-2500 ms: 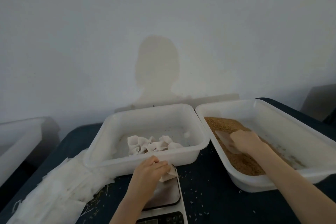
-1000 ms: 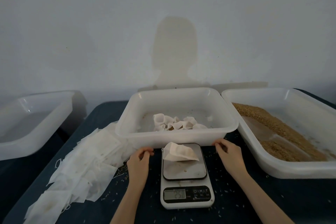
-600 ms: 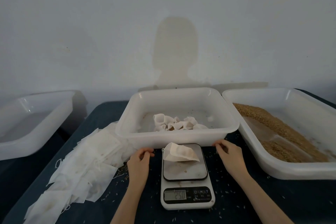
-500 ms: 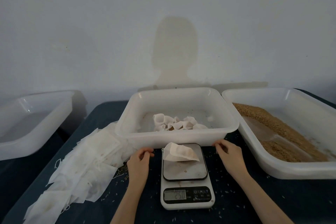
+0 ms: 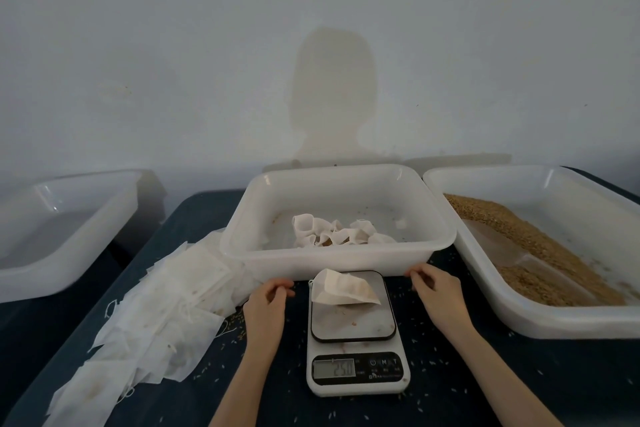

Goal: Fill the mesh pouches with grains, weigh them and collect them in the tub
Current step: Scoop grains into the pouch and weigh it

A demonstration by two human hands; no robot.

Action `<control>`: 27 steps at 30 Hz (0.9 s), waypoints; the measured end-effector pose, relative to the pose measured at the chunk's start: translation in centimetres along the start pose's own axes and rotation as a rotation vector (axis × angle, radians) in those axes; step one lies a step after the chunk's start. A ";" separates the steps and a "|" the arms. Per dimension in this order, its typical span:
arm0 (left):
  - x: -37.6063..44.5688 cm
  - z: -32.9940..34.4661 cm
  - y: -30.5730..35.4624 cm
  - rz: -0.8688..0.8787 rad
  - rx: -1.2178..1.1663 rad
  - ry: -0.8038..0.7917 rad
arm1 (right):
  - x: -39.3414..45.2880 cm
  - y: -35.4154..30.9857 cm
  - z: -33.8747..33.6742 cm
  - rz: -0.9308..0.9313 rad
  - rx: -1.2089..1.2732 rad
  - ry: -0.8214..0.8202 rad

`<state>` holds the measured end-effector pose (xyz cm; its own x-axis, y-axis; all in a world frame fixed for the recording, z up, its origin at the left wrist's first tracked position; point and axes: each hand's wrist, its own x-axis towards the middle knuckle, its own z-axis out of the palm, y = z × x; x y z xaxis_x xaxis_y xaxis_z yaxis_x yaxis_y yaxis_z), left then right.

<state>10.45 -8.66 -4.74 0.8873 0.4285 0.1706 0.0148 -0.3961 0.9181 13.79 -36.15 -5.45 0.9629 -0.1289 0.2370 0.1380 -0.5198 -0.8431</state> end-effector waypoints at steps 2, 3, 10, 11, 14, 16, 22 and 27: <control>0.0 0.0 0.0 -0.004 0.001 -0.003 | 0.0 0.0 0.0 0.002 -0.001 -0.001; 0.0 0.0 0.0 -0.004 0.002 -0.004 | 0.1 0.0 0.0 0.002 0.000 -0.002; 0.0 0.0 0.0 0.003 0.004 -0.008 | 0.1 0.0 0.0 0.008 0.001 -0.002; 0.0 0.0 0.0 0.004 0.003 -0.007 | 0.1 0.0 0.0 0.008 -0.001 -0.002; 0.0 0.0 -0.1 0.002 0.005 -0.008 | 0.0 -0.1 0.0 0.008 0.003 -0.004; -0.1 0.0 -0.1 -0.002 0.014 -0.010 | -0.2 -0.2 0.0 0.012 0.008 -0.008; -0.1 -0.1 0.1 -0.003 0.018 -0.011 | -0.8 -1.3 -0.1 -0.075 0.114 0.032; -0.1 -0.2 0.0 -0.014 0.005 -0.025 | -2.0 -4.8 0.4 -0.235 0.058 -0.040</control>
<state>10.26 -8.53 -4.67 0.8981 0.4137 0.1492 0.0290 -0.3943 0.9185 11.25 -33.08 -2.12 0.9110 0.0242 0.4116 0.3714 -0.4818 -0.7937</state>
